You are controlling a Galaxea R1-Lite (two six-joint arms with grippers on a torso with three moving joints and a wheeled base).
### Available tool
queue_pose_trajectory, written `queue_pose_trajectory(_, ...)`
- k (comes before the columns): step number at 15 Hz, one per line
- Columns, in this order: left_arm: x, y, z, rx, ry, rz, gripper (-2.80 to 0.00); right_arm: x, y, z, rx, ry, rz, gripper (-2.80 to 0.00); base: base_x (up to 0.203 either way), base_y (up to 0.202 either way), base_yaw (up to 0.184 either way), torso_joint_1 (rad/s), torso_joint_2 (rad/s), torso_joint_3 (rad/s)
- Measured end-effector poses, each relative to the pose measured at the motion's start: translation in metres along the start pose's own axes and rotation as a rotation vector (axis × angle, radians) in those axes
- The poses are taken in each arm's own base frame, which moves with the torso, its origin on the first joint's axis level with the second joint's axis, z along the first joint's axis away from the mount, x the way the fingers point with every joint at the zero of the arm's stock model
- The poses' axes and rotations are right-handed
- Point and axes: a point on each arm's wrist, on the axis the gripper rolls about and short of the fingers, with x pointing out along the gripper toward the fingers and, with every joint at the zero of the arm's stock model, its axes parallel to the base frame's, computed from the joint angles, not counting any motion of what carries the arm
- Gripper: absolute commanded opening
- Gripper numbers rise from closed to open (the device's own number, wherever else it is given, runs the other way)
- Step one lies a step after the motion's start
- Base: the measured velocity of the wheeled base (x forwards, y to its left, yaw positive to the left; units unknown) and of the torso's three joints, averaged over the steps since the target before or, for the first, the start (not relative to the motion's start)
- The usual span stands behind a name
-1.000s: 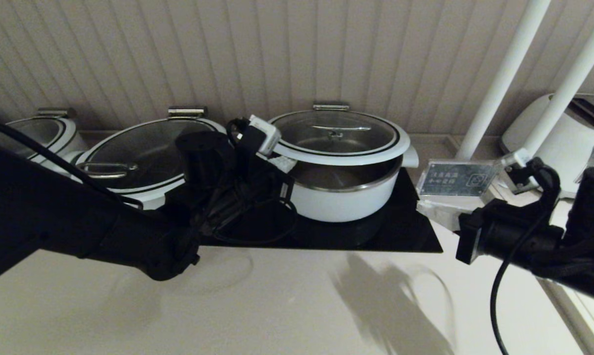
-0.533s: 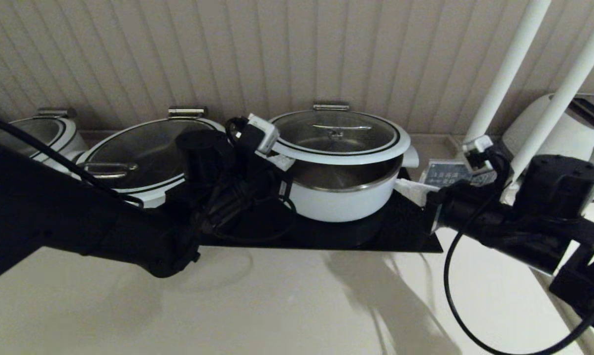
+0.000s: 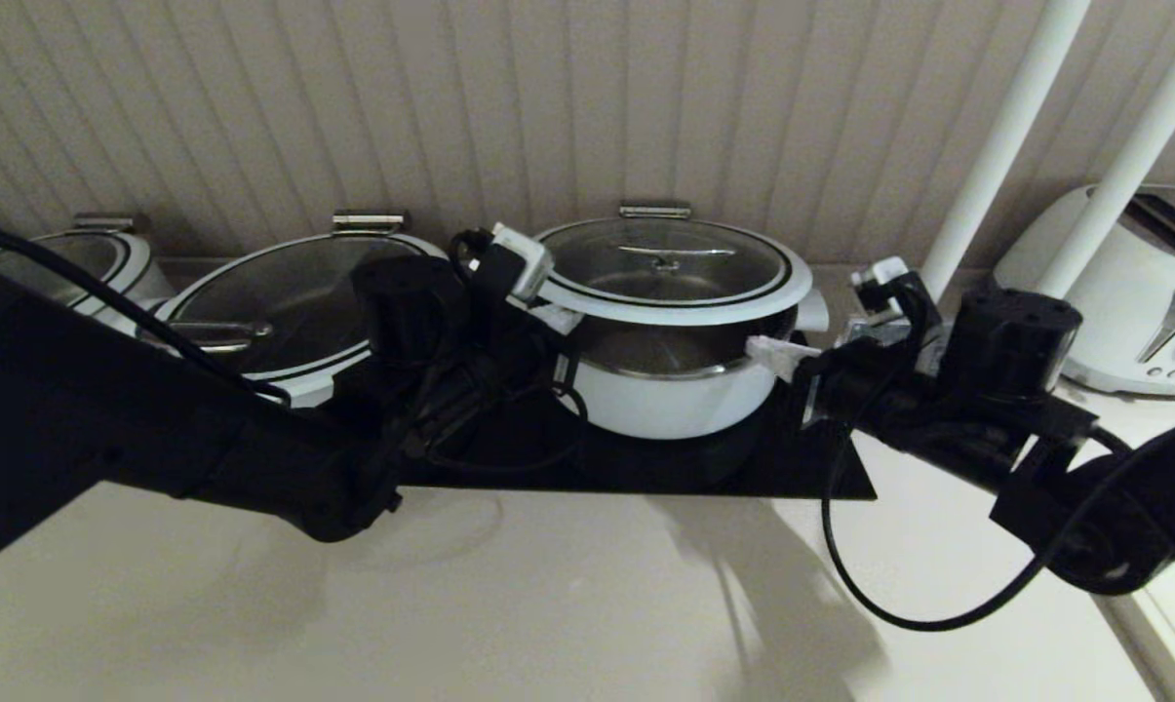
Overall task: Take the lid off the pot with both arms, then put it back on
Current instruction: Open the pot lid completely
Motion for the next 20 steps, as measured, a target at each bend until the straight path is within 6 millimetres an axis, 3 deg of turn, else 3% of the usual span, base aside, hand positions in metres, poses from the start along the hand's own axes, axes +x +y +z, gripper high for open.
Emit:
queue_pose_trajectory(6,0.002,-0.001,-0.003,0.0,0.006,-0.001,-2.8,0.013,-0.012,0.007,-0.011,-0.039,-0.025,-2.8,0.0,0.0,0.0,0.0,0.0,0.0)
queue_pose_trajectory(20,-0.006,-0.002,-0.006,0.011,0.028,-0.01,-2.8,0.033,-0.029,0.048,-0.075,-0.241,-0.05,-2.8,0.0,0.0,0.0,0.0,0.0,0.0)
